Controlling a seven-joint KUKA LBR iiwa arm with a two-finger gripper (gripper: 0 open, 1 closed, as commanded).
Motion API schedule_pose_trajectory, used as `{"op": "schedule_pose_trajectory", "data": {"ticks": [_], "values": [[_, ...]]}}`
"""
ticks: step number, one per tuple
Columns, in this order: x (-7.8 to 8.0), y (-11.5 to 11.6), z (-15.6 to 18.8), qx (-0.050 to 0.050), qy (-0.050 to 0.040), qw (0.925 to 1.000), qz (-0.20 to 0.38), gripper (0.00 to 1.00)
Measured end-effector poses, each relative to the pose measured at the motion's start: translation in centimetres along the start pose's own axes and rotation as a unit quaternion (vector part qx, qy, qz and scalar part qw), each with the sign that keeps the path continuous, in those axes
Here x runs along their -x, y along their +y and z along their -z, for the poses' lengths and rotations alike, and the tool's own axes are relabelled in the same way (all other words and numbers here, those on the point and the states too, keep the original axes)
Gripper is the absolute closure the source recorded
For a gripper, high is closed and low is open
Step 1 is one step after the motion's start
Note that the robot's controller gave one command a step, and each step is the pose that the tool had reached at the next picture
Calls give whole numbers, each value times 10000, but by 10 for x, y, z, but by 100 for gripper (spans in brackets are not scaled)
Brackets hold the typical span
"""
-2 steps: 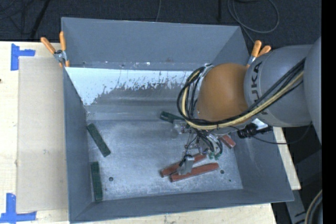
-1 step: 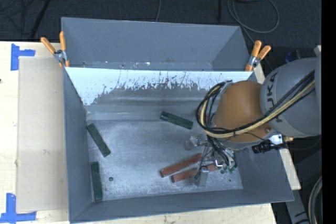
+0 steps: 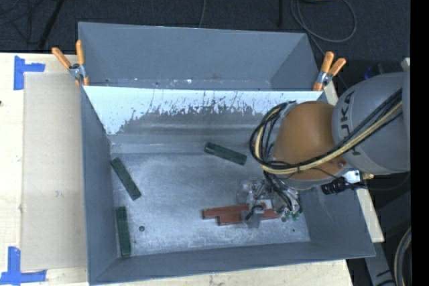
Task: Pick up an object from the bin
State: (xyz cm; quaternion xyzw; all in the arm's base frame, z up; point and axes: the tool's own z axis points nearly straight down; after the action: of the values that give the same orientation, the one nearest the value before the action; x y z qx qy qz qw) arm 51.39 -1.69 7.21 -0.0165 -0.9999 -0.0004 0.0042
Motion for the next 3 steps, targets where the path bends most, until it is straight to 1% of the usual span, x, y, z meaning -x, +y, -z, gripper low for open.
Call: {"op": "schedule_pose_trajectory", "data": {"ticks": [1,2,3], "values": [[1,0,-2,1,-46,10000,-13,0],[1,0,0,2,-16,10000,-14,100],[-5,10,177,-5,-86,9995,319,100]]}}
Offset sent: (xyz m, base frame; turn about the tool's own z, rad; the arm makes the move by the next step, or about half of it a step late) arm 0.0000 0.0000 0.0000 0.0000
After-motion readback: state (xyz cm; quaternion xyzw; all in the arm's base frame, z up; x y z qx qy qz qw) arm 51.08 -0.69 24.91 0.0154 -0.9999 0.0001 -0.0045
